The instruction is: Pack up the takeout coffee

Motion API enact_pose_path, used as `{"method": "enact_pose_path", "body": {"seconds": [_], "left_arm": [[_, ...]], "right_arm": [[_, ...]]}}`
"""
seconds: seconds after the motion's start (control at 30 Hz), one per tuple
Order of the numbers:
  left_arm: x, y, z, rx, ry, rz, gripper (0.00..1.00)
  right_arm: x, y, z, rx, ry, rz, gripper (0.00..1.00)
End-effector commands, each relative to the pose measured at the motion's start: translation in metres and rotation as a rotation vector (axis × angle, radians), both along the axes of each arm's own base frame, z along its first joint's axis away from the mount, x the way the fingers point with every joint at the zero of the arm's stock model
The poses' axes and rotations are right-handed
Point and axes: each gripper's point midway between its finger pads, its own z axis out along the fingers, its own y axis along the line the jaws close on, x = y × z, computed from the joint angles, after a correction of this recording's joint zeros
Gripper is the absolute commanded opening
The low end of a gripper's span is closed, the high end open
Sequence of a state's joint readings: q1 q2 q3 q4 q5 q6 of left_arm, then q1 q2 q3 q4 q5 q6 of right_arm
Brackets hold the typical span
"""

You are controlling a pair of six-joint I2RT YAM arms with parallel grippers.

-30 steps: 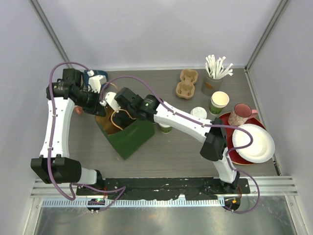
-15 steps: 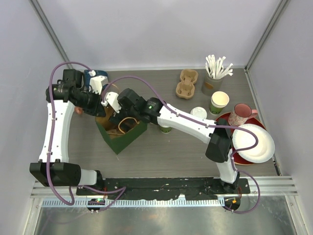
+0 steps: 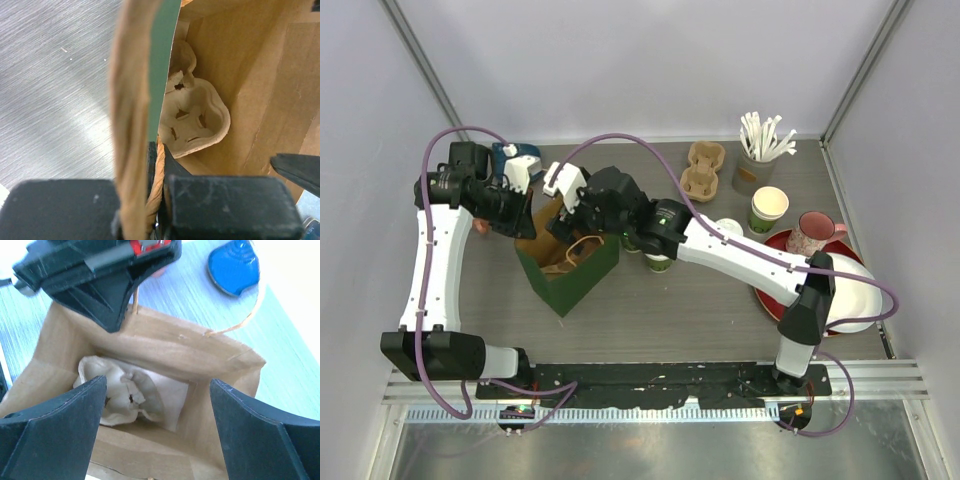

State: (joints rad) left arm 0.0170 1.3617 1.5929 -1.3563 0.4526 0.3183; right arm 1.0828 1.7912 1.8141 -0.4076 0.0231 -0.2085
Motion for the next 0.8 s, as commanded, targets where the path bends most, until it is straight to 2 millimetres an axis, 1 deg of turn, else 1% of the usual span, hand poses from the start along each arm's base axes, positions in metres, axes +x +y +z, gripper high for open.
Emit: {"method": "enact_pose_path", "body": {"seconds": [0.0, 0.1, 0.17, 0.2, 0.3, 0.4, 0.43, 0.5, 0.57, 0.6, 0.63, 0.7, 0.73, 0.77], "left_arm": [[-0.029, -0.005, 0.003, -0.018, 0.064, -0.031, 0.0], [-0.031, -0.005, 0.003, -0.016, 0.066, -0.039, 0.0], [-0.031, -0.004, 0.003, -0.013, 0.062, -0.04, 0.0], [-0.032, -0.005, 0.003, -0.015, 0.064, -0.043, 0.0], [-0.033, -0.005, 0.004, -0.017, 0.06, -0.047, 0.0], [-0.035, -0.007, 0.004, -0.02, 0.061, -0.058, 0.0], [-0.036, -0.007, 0.005, -0.02, 0.061, -0.058, 0.0], [-0.037, -0.007, 0.004, -0.023, 0.064, -0.065, 0.0], [-0.039, -0.008, 0.005, -0.028, 0.064, -0.073, 0.0], [-0.04, -0.008, 0.006, -0.026, 0.061, -0.078, 0.0], [-0.04, -0.008, 0.005, -0.024, 0.059, -0.078, 0.0], [-0.042, -0.008, 0.006, -0.023, 0.059, -0.08, 0.0], [-0.042, -0.008, 0.006, -0.023, 0.06, -0.081, 0.0], [-0.043, -0.008, 0.007, -0.021, 0.057, -0.082, 0.0]], "right_arm": [[-0.006, 0.002, 0.056, 0.168, -0.055, 0.009, 0.89], [-0.009, -0.005, 0.078, 0.221, -0.075, 0.004, 0.89], [-0.018, -0.006, 0.091, 0.252, -0.077, 0.049, 0.89], [-0.023, -0.01, 0.103, 0.274, -0.086, 0.057, 0.89], [-0.032, -0.02, 0.125, 0.316, -0.096, 0.074, 0.89], [-0.038, -0.031, 0.139, 0.337, -0.101, 0.072, 0.89], [-0.041, -0.038, 0.144, 0.34, -0.106, 0.067, 0.89], [-0.037, -0.048, 0.146, 0.328, -0.115, 0.025, 0.89], [-0.033, -0.063, 0.144, 0.3, -0.119, -0.028, 0.89], [-0.031, -0.067, 0.142, 0.285, -0.12, -0.046, 0.89], [-0.029, -0.074, 0.135, 0.25, -0.115, -0.078, 0.89], [-0.028, -0.087, 0.135, 0.23, -0.115, -0.108, 0.9], [-0.027, -0.094, 0.129, 0.2, -0.109, -0.131, 0.89], [-0.029, -0.099, 0.131, 0.198, -0.112, -0.137, 0.9]]}}
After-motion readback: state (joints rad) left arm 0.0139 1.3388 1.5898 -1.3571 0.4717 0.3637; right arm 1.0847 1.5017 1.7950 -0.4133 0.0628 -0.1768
